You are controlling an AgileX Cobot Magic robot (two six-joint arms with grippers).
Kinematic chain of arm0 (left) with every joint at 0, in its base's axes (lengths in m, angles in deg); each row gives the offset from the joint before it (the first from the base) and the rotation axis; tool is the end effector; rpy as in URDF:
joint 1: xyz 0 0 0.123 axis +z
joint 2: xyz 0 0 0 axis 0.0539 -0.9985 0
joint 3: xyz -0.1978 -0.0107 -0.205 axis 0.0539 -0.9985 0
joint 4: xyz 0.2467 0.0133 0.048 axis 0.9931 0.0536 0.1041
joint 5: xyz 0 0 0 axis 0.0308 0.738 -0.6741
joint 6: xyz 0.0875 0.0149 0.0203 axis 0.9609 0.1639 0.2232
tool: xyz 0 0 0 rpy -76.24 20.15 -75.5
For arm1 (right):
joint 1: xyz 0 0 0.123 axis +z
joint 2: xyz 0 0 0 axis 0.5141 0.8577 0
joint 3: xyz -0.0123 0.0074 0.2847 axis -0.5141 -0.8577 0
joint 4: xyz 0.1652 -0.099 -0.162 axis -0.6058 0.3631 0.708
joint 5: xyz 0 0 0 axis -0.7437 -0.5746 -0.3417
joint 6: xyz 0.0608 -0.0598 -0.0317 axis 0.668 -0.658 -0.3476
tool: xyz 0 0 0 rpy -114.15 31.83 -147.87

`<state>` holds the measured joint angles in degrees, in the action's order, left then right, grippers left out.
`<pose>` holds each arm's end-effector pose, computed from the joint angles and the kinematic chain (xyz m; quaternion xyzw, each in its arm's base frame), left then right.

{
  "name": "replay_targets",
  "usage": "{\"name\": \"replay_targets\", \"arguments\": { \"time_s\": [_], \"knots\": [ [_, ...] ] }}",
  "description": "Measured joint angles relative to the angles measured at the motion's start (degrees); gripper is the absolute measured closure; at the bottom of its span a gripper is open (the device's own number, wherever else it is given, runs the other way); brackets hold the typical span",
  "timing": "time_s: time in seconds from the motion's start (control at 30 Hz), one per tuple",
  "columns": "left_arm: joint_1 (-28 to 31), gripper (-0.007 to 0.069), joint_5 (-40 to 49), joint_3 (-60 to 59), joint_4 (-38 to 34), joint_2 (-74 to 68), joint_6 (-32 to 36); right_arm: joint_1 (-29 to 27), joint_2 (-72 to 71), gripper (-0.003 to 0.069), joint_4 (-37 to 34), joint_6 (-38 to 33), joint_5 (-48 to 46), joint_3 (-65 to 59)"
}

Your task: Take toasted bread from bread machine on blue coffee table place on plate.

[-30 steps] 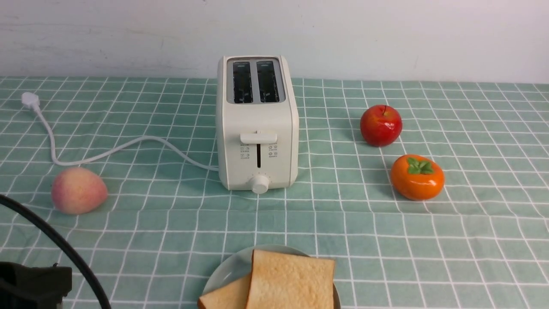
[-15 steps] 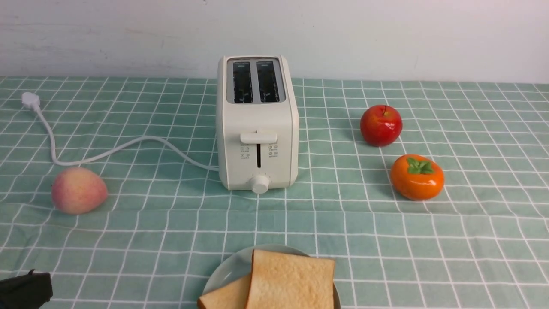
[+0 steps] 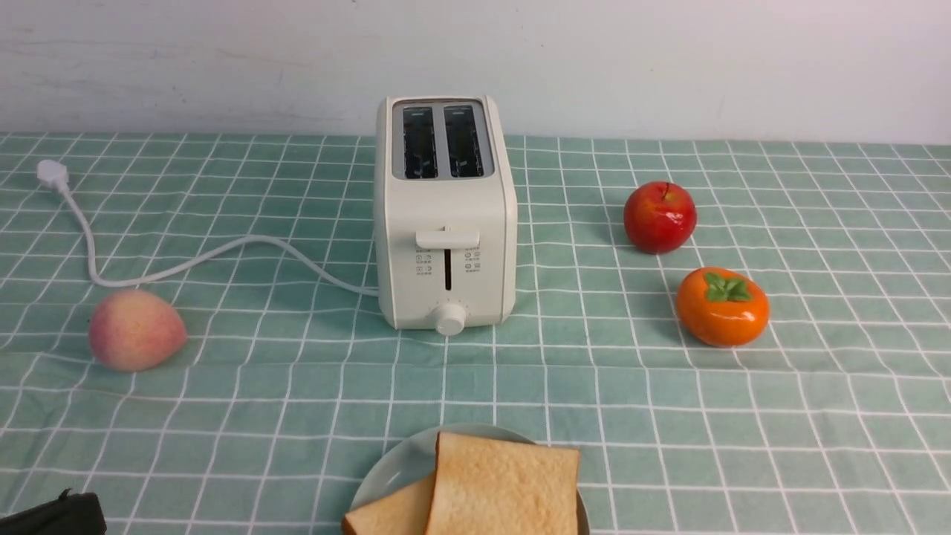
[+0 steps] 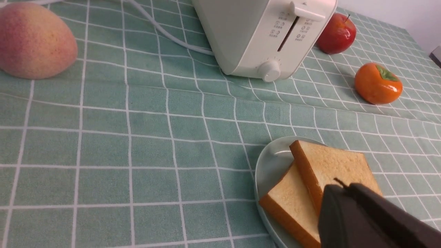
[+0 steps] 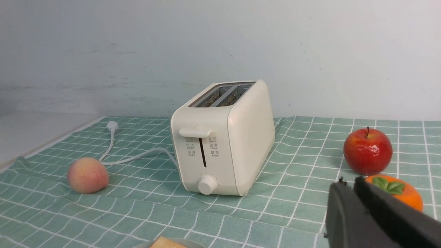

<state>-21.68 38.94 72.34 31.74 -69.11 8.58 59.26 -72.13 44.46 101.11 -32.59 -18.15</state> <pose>0.0609 -0.0295 0.2661 -0.0297 0.8171 -0.2556 0.5159 0.0536 0.0263 0.2630 -0.1086 0.6753 0.2222 0.6948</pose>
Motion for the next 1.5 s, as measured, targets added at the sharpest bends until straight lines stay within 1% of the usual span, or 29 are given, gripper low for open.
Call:
{"name": "replay_targets", "arguments": {
  "time_s": [0.23,0.3,0.4,0.43,0.47,0.5,0.53,0.57,0.63,0.73,0.83,1.5],
  "knots": [
    [0.0,0.0638,-0.8,-0.2,3.5,0.0,1.6,0.0,-0.1,0.0615,0.0,0.0,0.0,-0.2],
    [0.5,0.0638,-2.5,-1.6,5.5,1.2,2.3,0.0,-0.1,0.0611,0.0,0.0,0.0,-0.2],
    [3.9,0.0638,-5.0,-5.0,6.5,4.6,2.7,0.0,-0.1,0.0608,0.0,0.0,0.0,-0.3],
    [6.2,0.0638,-6.1,-7.0,6.5,6.6,2.7,0.0,-0.1,0.0608,0.0,0.0,0.0,-0.3],
    [6.6,0.0638,-6.3,-7.0,6.5,6.6,2.7,0.0,-0.1,0.0608,0.0,0.0,0.0,-0.3],
    [9.7,0.0638,-8.2,-10.1,6.5,9.4,2.7,0.0,-0.1,0.0608,0.0,0.0,0.0,-0.3],
    [10.5,0.0638,-8.4,-10.9,6.5,10.5,2.7,0.0,-0.1,0.0608,0.0,0.0,0.0,-0.3],
    [13.1,0.0638,-10.5,-14.9,6.5,13.2,2.7,0.0,-0.1,0.0608,0.0,0.0,0.0,-0.3],
    [14.8,0.0638,-11.4,-18.0,6.7,15.0,2.7,0.0,-0.1,0.0608,0.0,0.0,0.0,-0.3],
    [15.6,0.0638,-9.7,-20.8,7.2,15.9,2.7,0.0,-0.1,0.0608,0.0,0.0,-0.1,-0.4],
    [15.6,0.0636,-7.9,-21.2,7.3,15.9,2.7,0.0,-0.2,0.0606,0.0,0.0,-0.1,-0.4],
    [15.6,0.0627,-7.5,-21.2,7.6,15.9,2.7,0.0,-0.2,0.0578,0.0,0.0,-0.1,-0.4]
  ]
}}
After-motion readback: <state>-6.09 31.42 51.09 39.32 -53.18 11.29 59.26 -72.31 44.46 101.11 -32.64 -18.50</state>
